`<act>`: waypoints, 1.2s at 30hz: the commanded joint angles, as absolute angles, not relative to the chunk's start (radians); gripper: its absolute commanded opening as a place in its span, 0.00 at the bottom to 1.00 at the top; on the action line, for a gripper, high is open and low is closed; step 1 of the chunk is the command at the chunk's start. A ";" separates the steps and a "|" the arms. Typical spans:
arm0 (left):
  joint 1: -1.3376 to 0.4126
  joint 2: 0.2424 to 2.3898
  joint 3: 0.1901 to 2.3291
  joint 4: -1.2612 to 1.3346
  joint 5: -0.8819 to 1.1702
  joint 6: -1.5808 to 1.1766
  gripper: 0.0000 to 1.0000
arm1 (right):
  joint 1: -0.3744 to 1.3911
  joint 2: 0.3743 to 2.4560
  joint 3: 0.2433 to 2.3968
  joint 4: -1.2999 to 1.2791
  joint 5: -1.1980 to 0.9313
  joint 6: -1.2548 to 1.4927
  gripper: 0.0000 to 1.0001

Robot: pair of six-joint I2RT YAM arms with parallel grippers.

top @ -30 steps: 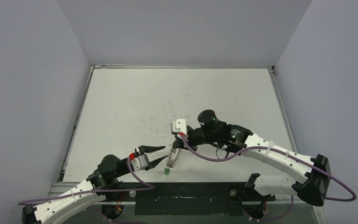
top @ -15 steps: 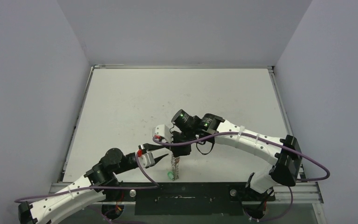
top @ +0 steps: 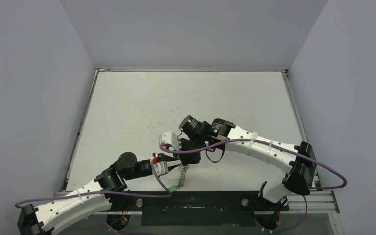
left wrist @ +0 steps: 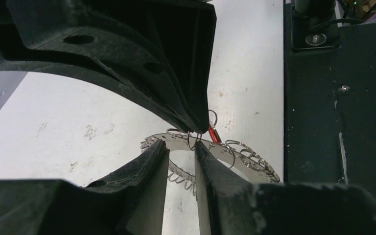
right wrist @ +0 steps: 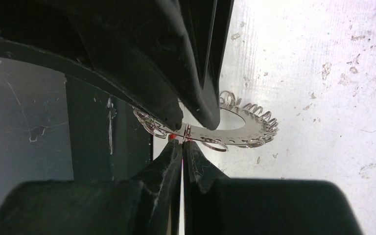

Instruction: Put the keys on the keyring

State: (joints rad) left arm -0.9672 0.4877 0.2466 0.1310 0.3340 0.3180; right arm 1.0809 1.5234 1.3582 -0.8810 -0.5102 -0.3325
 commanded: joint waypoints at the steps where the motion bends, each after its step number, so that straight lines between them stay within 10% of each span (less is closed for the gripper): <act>1: -0.971 0.532 0.265 0.260 0.394 0.304 0.22 | 1.090 1.523 1.404 -0.859 -0.512 -0.331 0.00; 27: -0.971 0.651 0.288 0.263 0.424 0.332 0.00 | 1.095 1.523 1.398 -0.823 -0.488 -0.336 0.00; 36: -0.972 0.580 0.191 0.467 0.345 0.224 0.00 | 0.981 1.361 1.225 -0.576 -0.524 -0.256 0.55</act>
State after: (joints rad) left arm -0.9672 0.6270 0.2256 0.2802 0.3622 0.2935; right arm 1.0599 1.4883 1.2995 -0.8001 -0.4858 -0.2989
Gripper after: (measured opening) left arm 0.010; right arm 0.501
